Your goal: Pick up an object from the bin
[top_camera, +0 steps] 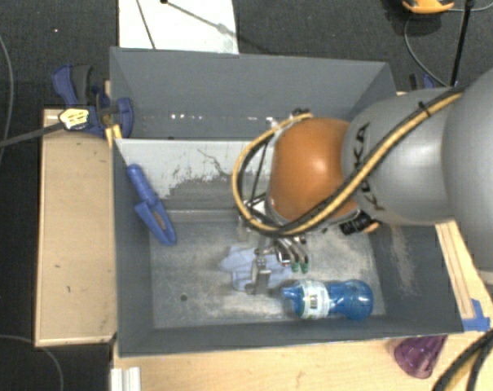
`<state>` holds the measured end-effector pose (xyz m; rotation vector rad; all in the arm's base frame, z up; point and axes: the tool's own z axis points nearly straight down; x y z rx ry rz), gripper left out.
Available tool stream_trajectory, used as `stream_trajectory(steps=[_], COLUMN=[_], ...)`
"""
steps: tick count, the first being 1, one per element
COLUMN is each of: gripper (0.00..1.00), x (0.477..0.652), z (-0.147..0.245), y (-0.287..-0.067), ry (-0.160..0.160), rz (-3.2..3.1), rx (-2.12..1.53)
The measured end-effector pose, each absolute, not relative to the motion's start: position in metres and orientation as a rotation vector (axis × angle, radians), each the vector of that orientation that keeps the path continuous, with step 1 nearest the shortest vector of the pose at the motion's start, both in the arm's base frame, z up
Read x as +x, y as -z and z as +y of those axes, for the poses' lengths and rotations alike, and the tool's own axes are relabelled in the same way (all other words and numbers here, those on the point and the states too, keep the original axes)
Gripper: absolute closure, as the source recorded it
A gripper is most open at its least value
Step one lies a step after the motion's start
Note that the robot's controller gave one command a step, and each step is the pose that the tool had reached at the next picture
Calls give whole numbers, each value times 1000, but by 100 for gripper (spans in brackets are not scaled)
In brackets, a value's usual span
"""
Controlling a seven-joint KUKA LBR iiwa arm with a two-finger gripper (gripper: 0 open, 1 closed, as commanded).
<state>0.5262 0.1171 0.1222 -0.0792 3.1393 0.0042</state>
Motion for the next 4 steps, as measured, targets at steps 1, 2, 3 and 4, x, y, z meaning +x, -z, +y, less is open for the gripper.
stream_trajectory(steps=[1,2,3,4], gripper=[0,0,100,100], x=[534,535,543,543], z=[104,98,113,113], y=[-111,-97,-75,-75], ry=[-5,-4,-7,-7], rz=[3134,3135,3121,3121], rx=[102,-140,315,317])
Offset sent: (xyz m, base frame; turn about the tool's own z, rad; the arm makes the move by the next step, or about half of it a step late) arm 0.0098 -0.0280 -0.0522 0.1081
